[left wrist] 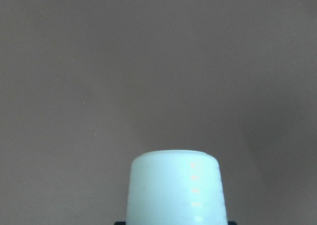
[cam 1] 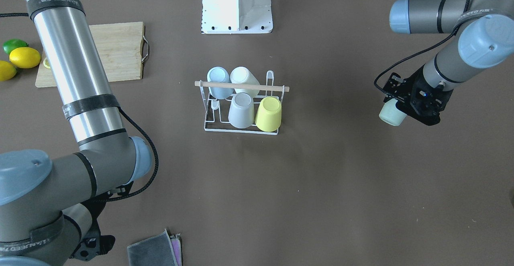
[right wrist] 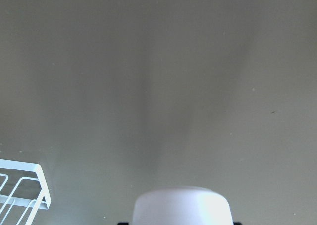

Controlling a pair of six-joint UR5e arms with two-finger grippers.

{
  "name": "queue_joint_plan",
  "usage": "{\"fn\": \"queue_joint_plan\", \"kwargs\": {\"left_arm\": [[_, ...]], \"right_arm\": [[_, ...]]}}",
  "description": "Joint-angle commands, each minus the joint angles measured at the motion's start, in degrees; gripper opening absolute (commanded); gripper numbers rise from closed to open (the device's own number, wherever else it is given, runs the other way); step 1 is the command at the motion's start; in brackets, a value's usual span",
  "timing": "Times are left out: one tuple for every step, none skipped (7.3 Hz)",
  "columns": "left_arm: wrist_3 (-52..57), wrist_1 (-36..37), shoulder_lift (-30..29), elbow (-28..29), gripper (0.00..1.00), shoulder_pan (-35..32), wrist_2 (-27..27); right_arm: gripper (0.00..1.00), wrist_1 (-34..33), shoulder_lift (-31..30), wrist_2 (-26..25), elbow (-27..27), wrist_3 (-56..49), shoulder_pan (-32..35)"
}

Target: Place cup on cup holder

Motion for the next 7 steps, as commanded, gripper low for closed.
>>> {"fn": "queue_joint_plan", "kwargs": {"left_arm": [[-1.6, -14.27, 3.9, -1.74, 0.54, 0.04, 0.89], [-3.87, -23.13, 6.01, -2.44, 0.55, 0.13, 0.89], [-4.33, -33.22, 7.85, -2.54, 0.54, 0.31, 2.2], [-6.59, -43.5, 10.05, -3.06, 0.51, 0.48, 5.43], [-10.01, -51.87, 11.98, -3.85, 0.49, 1.18, 8.94], [-12.48, -58.92, 12.79, -3.85, 0.47, 2.32, 13.68], [-15.98, -66.12, 12.79, -3.94, 0.45, 4.85, 18.94]], "right_arm": [[0.0, -0.3, -6.76, -0.08, 15.91, 0.75, 4.47], [0.0, 0.05, -11.15, -0.16, 24.95, 3.72, 4.83], [0.0, 0.58, -16.59, -0.25, 35.22, 5.4, 4.75], [0.0, 0.75, -21.34, -0.6, 44.37, 5.42, 5.36], [0.0, 1.28, -25.04, -2.52, 53.25, 5.5, 5.36], [0.0, 4.33, -28.82, -5.15, 62.39, 10.64, 4.93], [0.0, 8.8, -33.65, -5.61, 70.49, 15.56, 3.09]]}}
